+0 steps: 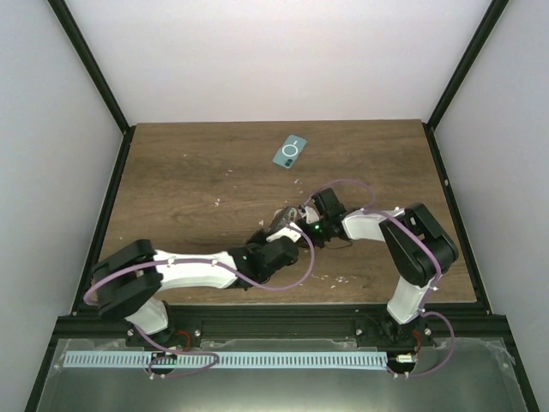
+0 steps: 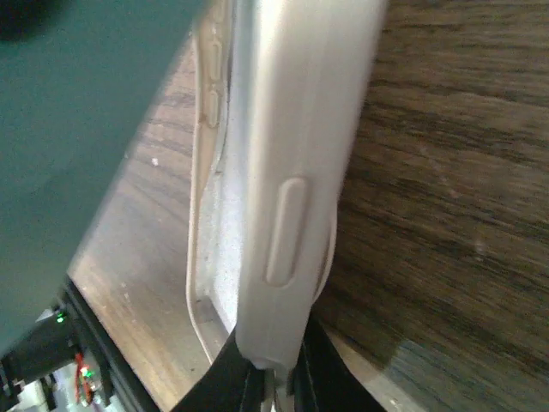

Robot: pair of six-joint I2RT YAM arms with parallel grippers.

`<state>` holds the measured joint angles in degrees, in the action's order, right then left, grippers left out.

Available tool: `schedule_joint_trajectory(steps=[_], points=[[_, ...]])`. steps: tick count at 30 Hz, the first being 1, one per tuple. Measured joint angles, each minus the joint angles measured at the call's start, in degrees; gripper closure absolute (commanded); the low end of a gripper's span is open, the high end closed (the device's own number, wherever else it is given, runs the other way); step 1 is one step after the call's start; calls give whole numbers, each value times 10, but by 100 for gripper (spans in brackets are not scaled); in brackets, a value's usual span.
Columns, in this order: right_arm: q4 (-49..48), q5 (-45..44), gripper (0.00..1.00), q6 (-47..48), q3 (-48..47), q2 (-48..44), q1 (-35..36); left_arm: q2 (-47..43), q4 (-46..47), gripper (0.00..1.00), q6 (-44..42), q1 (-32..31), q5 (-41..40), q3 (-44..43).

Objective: Take the phone out of the phone case
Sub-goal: Remove the phone case from the phone, then place the phone case at the center of the board.

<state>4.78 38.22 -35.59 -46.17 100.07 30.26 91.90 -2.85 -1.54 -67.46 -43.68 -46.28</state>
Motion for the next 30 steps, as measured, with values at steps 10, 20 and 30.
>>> schedule_joint_trajectory(steps=[10, 20, 30], points=[[21, -122, 99, 21, 3, -51, 9, -139, -30, 100, 49, 4, 6, 21], [54, -272, 99, 126, -19, -116, 1, -202, -51, 100, 55, 4, -38, 62], [164, -214, 99, 384, -85, -173, -195, -73, 50, 100, -17, 36, -42, 64]])
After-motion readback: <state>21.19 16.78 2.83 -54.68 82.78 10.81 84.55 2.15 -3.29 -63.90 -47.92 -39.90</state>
